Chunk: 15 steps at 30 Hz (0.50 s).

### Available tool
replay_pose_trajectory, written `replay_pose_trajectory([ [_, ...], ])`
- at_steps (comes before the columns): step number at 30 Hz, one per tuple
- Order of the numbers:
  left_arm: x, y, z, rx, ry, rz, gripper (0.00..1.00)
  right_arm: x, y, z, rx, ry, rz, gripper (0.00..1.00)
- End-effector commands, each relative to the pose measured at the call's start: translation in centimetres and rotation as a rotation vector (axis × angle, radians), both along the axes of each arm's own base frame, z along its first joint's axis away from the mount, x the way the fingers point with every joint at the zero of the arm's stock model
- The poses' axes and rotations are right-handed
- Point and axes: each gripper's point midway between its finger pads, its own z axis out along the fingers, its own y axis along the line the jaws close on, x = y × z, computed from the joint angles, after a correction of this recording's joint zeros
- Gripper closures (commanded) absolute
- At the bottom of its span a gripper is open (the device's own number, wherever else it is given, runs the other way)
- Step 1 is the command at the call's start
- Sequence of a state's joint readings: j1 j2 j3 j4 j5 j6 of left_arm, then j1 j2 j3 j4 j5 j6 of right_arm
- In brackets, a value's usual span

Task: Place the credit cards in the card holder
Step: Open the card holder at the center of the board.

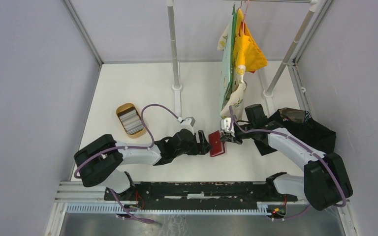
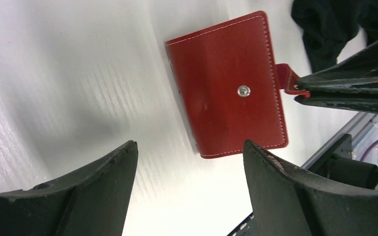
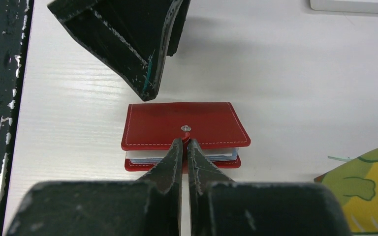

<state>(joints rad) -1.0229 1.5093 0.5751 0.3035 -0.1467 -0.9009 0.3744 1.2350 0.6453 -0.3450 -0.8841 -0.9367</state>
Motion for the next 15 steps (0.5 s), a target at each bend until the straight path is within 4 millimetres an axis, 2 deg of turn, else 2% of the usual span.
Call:
replay_pose_trajectory([
  [1, 0.3, -0.9, 4.2, -0.155, -0.057, 0.003, 0.16, -0.1, 0.7, 1.9, 0.075, -0.033, 0.028, 1.0],
  [8, 0.0, -0.6, 5.6, -0.188, -0.092, -0.016, 0.16, -0.3, 0.9, 2.5, 0.109, -0.03, 0.038, 1.0],
  [15, 0.0, -0.7, 5.4, -0.185, -0.089, -0.022, 0.16, -0.5, 0.9, 3.0, 0.13, -0.031, 0.043, 1.0],
])
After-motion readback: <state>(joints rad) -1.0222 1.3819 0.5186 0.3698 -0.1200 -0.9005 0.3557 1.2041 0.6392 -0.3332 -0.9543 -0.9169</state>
